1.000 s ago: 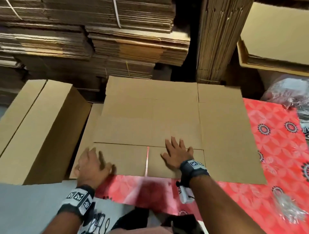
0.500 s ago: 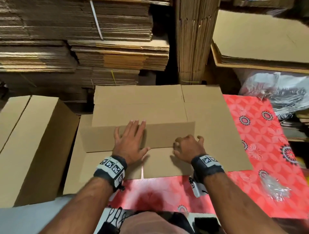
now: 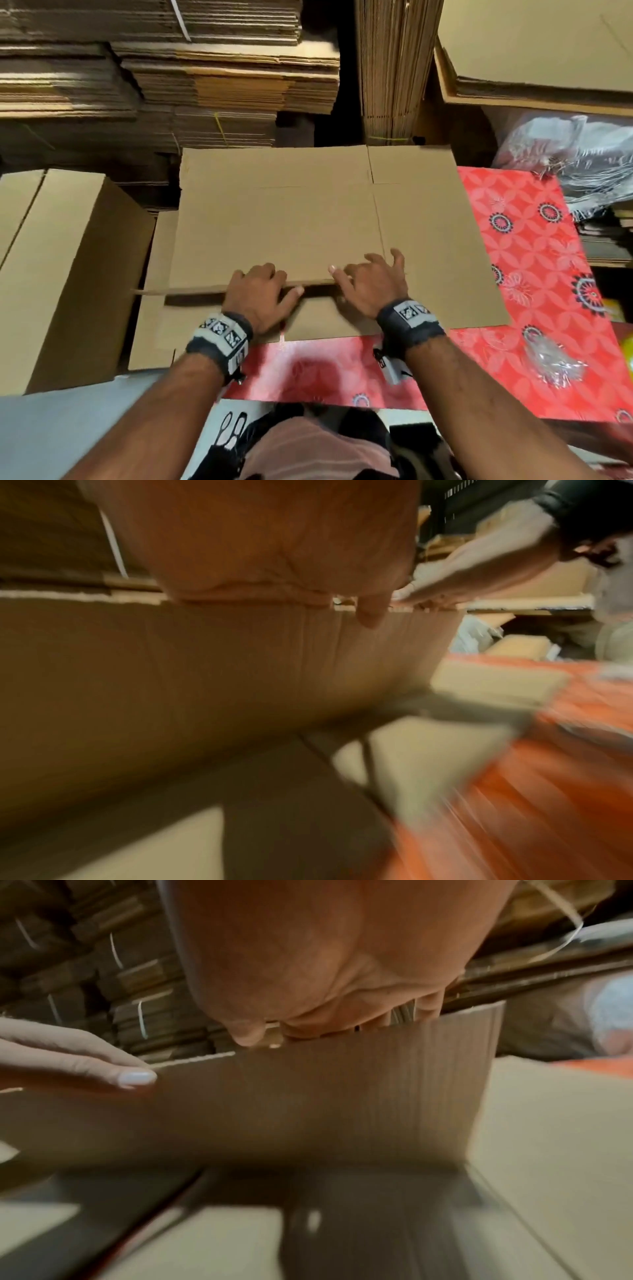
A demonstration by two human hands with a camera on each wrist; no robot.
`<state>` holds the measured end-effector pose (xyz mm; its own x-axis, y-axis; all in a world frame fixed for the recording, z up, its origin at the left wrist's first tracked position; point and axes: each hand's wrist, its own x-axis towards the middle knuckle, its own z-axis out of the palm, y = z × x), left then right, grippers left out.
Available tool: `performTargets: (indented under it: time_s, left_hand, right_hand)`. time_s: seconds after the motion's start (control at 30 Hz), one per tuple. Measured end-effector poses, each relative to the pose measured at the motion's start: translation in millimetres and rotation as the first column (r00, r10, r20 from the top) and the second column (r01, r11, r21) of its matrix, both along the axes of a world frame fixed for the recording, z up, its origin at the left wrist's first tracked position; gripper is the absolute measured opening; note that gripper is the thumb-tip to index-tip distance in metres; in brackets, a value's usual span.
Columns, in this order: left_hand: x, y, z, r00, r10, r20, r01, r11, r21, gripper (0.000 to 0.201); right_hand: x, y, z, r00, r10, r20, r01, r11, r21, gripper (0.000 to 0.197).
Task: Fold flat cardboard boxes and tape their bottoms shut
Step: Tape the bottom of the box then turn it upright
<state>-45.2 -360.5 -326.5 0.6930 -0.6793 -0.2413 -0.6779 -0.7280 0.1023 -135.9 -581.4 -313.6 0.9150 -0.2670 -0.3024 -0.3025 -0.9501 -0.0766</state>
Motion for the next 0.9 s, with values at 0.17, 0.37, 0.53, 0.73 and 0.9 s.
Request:
performTargets:
  time_s: [0.17, 0.37, 0.53, 0.73, 0.9]
  left_hand:
    - [-63.7, 34.5, -63.7, 0.961, 0.025, -0.274, 0.043, 0.97, 0.24, 0.087]
    - [-54.1, 32.8, -65.8, 0.942, 0.033, -0.335, 0.043, 0.975, 0.216, 0.09]
    - [-43.7, 37.0, -60.7, 0.935, 0.004, -0.355, 0.062, 0.983, 0.174, 0.089]
    - [-36.8, 36.4, -51.1, 0.925, -0.01, -0.379, 0.094, 0.974, 0.204, 0.089]
    - [-18.2, 31.2, -24.1, 0.937, 0.01, -0.35, 0.066, 0.977, 0.204, 0.078]
  right_hand:
    - [-72.7, 12.3, -69.4, 0.95, 0.064, -0.307, -0.02, 0.989, 0.145, 0.076]
    - [-71.6, 3.3, -66.8, 0.906, -0.411, -0.103, 0.424, 0.865, 0.27, 0.086]
    - [-83.0, -4.8, -60.2, 0.12, -0.925, -0.36, 0.744, -0.157, 0.65, 0.074]
    - [-92.5, -21.1, -60.4, -0.203, -0.764, -0.613, 0.278, -0.645, 0.712, 0.036]
    - [-96.0, -33.8, -48.7, -0.099, -0.688, -0.719, 0.104, -0.725, 0.68, 0.032]
